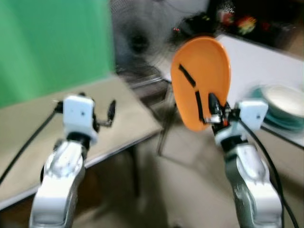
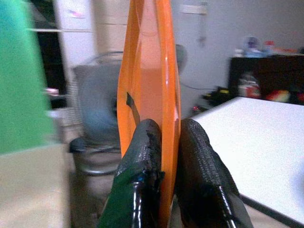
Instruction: Setting the table
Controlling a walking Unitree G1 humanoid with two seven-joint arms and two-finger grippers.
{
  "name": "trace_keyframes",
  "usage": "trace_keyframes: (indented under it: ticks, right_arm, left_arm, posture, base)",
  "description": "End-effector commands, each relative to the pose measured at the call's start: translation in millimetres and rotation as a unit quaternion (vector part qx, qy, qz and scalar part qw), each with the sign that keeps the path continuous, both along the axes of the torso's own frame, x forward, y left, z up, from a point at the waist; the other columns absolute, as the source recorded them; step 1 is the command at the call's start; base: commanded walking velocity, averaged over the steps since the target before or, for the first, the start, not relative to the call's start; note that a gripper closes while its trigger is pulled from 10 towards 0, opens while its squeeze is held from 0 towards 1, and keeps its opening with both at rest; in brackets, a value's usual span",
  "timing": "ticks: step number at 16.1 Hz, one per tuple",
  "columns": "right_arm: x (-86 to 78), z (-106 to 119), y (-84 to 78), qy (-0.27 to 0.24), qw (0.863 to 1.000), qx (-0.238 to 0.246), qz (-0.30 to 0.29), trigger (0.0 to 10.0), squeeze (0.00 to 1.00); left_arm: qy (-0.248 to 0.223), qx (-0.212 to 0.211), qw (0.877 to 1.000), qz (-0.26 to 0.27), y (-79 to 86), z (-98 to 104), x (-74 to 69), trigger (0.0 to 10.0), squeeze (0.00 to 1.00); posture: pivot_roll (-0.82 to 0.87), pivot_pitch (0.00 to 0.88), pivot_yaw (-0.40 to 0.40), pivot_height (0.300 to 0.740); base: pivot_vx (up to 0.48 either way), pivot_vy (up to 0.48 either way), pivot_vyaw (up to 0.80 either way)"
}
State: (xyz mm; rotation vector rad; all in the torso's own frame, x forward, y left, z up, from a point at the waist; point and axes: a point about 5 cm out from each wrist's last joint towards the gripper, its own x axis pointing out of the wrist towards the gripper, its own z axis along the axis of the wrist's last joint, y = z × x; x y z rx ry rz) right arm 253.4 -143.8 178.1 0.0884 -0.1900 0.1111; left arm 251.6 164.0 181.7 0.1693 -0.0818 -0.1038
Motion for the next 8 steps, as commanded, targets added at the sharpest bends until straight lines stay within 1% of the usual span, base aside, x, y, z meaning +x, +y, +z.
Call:
trace_keyframes:
  ticks: [1, 5, 8]
  right_arm:
    - [-1.7, 8.9, -4.5, -0.019, 1.000, -0.001, -0.015, 10.0, 0.00]
    - [-0.5, 5.4, -7.6, -0.002, 1.000, -0.021, -0.022, 10.0, 0.00]
    - [-0.2, 7.7, -9.4, -0.007, 0.999, -0.021, -0.025, 10.0, 0.00]
  left_arm:
    - [-0.006, 0.003, 1.000, -0.004, -1.5, 3.8, 0.0, 10.0, 0.00]
    - [-0.006, 0.004, 1.000, -0.006, -2.4, 3.8, 1.1, 10.0, 0.00]
    - [-0.006, 0.005, 1.000, -0.009, -3.6, 3.9, 2.5, 10.0, 0.00]
  posture:
    - [-0.06, 0.003, -0.016, 0.740]
    - [-0.06, 0.008, -0.013, 0.740]
    - [-0.07, 0.004, -0.007, 0.740]
  base:
    - [0.000, -0.450, -0.43]
    - [0.000, -0.447, 0.00]
    - [0.000, -0.442, 0.00]
